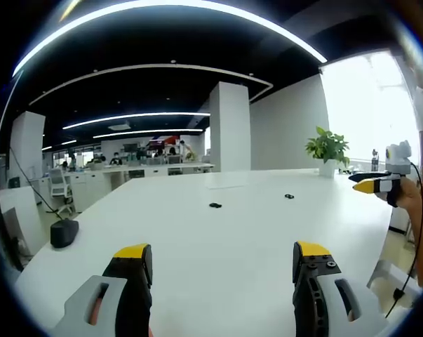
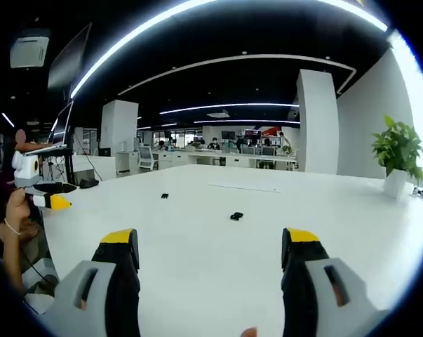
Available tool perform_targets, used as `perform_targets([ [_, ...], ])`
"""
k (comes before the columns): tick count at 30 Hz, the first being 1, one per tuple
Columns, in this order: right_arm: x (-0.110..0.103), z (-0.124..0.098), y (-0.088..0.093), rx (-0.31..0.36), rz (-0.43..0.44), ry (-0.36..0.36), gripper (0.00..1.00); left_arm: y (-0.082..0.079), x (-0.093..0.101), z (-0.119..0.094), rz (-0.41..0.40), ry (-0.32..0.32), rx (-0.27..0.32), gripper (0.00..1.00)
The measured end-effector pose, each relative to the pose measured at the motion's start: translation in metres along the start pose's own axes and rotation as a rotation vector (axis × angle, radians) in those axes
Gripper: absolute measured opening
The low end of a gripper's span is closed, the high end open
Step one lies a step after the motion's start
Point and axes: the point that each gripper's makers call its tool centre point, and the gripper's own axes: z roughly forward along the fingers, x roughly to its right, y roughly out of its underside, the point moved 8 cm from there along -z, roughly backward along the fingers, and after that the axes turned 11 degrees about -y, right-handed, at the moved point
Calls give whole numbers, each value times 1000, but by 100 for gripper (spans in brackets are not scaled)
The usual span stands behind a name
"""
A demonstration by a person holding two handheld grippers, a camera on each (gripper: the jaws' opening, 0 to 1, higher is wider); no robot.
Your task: Snap the two parts of the plastic buckle together until the buckle closes and remains connected.
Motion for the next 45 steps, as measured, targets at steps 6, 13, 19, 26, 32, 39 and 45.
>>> perform_targets([
  [6, 6, 3, -1, 12, -2, 16, 84, -1, 2, -1, 3, 1, 7, 83],
  [13, 18, 11, 0, 6, -7, 25, 84, 1, 5, -1, 1, 3, 10, 83],
  [19, 24, 20, 5, -11, 6, 26, 84, 1, 7, 3, -14, 9, 21, 83],
  [26, 28, 33, 5, -23, -7, 14, 84, 4, 9, 7, -12, 24, 13, 82],
  [32, 32, 45, 3, -31, -21, 12, 84, 7, 9, 10, -24, 21, 7, 82],
  [39, 42, 56, 2, -37, -37, 21, 84, 5, 9, 10, -42, 19, 26, 82],
  [45, 47, 64, 3, -37, -14, 11, 84, 0, 10, 8, -45, 17, 45, 82],
])
